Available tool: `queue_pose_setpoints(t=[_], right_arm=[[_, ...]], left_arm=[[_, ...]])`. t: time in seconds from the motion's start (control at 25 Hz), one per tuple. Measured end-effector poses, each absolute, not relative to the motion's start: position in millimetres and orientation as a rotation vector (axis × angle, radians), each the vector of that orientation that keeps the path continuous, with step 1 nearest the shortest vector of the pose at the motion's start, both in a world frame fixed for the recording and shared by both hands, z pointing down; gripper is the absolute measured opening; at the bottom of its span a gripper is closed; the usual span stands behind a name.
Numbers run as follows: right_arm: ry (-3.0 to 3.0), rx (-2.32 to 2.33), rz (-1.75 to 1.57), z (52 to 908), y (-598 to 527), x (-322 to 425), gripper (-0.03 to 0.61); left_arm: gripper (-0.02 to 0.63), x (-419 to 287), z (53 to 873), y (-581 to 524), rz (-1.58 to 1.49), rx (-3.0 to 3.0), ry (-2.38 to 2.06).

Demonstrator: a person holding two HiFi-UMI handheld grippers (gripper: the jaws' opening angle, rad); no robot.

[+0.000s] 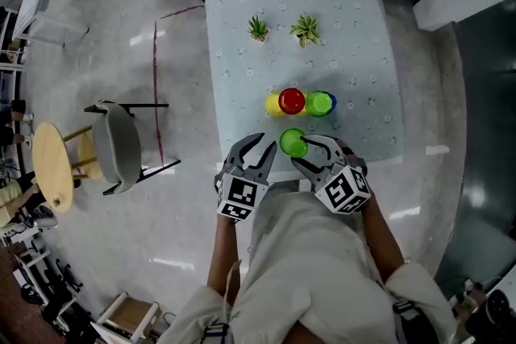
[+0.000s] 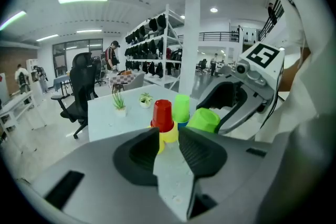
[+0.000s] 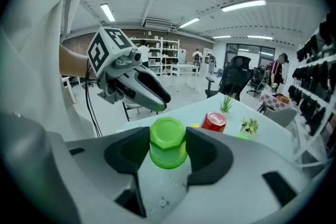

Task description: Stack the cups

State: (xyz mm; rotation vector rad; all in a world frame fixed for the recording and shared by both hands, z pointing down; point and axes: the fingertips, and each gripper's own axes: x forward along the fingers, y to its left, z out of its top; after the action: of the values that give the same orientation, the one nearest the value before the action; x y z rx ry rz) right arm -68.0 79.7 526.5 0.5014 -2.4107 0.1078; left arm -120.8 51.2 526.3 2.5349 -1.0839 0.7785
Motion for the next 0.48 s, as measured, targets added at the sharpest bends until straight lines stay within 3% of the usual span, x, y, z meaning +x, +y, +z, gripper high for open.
queue_pose_setpoints(t=[0.48], right_arm=[[-2.406, 0.573, 0.059, 458.2, 59.0, -42.0, 0.213]], left_arm=[[0.118, -101.9, 508.0, 35.3, 0.734, 2.610, -1.046]])
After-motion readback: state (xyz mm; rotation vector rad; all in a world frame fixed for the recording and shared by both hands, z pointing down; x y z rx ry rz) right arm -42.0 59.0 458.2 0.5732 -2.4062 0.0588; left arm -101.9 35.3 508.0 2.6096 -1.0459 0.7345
